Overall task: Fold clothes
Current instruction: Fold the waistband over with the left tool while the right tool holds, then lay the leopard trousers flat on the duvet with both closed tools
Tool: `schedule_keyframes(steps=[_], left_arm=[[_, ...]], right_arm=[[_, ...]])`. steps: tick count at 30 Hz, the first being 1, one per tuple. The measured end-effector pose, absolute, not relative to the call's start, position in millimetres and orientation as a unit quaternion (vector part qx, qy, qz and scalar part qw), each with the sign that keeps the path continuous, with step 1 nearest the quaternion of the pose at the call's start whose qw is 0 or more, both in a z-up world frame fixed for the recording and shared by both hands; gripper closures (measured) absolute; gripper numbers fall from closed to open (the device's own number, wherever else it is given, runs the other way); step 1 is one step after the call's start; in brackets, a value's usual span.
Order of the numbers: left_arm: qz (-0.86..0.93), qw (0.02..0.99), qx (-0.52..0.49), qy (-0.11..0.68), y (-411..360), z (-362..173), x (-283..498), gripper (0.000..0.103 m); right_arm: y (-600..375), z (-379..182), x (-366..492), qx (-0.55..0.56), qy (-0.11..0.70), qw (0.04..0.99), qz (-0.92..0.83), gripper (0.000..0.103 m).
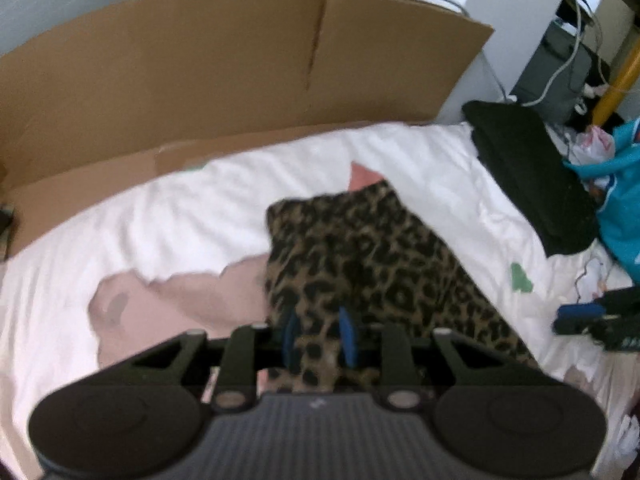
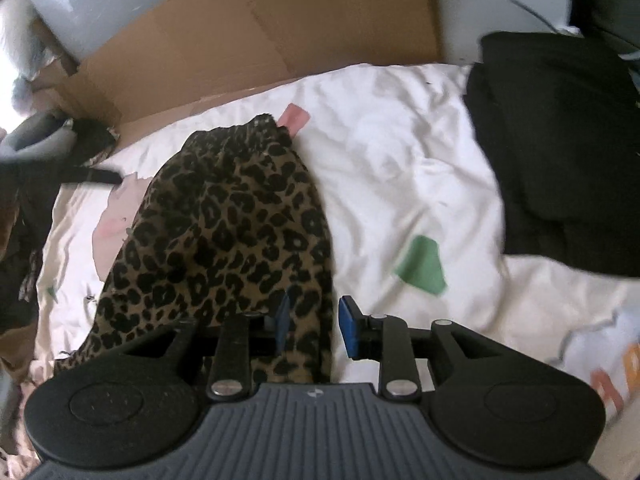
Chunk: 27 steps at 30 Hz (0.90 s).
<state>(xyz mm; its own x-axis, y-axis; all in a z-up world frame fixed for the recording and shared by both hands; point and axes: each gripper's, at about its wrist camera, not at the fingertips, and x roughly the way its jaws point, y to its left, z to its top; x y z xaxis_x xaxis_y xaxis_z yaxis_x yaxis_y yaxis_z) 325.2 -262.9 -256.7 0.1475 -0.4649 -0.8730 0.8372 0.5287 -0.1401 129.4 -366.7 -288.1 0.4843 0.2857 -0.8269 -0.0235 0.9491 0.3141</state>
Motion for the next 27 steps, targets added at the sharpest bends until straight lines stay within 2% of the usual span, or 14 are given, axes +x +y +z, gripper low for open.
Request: schedule_keyframes(steps=[5, 12, 18, 21, 27], left_arm=[[-0.455, 0.719, 0.209, 0.483, -254.9, -265.6, 311.0, 0.078], [-0.445, 0.694, 0.262, 0.501, -265.1, -309.2, 300.1, 0.078], [-0.414, 0.699, 0.282, 0.511, -265.7, -340.3, 312.0, 0.067], [-0.412, 0.701, 0.277, 0.511, -261.4, -341.0, 317.0, 0.066], [-0.425, 0.716, 0.218, 0.509, -239.4, -311.5, 329.0, 0.071]], right_arm=[[-371.3, -277.6, 112.6, 0.130, 0.496, 0.853, 0.096, 0.071], [-343.7, -297.7, 109.1, 0.113, 0.515, 0.841, 0.121, 0.069], [-331.0, -322.8, 113.6, 0.107, 0.539, 0.827, 0.120, 0.064], [-336.0, -333.7, 112.1, 0.093, 0.551, 0.823, 0.102, 0.064], [-362.3, -340.4, 103.5, 0.102, 0.561, 0.820, 0.056, 0.064]])
